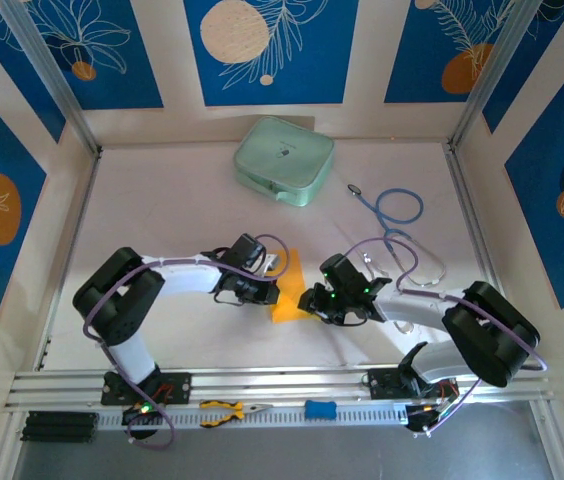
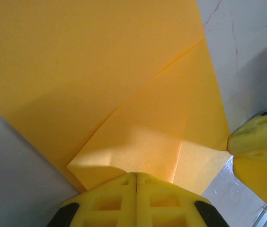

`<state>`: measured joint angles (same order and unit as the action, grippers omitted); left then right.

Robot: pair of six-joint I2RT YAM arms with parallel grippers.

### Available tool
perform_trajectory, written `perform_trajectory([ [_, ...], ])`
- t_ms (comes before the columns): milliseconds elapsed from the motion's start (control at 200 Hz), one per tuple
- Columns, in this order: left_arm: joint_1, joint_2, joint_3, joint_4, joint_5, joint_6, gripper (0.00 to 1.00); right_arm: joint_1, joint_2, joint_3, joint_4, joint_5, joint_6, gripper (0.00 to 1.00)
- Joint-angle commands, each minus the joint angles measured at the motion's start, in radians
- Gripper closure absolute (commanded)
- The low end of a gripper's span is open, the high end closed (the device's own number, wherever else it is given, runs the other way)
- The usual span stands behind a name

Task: Fold a paper plane with a square sheet of paper (pick it up from the middle)
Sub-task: Turn over the paper at the center of the table.

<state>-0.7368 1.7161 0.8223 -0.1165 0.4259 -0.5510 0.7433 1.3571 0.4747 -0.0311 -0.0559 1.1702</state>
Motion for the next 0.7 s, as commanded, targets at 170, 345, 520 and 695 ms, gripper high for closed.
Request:
perform_trajectory([
  [170, 0.007, 0.002, -0.031, -0.019, -0.006, -0.004, 0.98, 0.007, 0.043, 0.020, 0.041, -0.007, 0.019, 0.62],
  [345, 0.005, 0.003, -0.031, -0.017, -0.006, -0.005, 0.98, -0.004, 0.082, 0.037, 0.119, -0.039, 0.019, 0.61],
  [520, 0.007, 0.003, -0.031, -0.018, -0.006, -0.006, 0.98, -0.035, 0.098, 0.060, 0.177, -0.075, -0.010, 0.55],
  [695, 0.006, 0.001, -0.030, -0.020, -0.004, -0.004, 0.98, -0.080, 0.150, 0.098, 0.205, -0.141, -0.060, 0.54],
])
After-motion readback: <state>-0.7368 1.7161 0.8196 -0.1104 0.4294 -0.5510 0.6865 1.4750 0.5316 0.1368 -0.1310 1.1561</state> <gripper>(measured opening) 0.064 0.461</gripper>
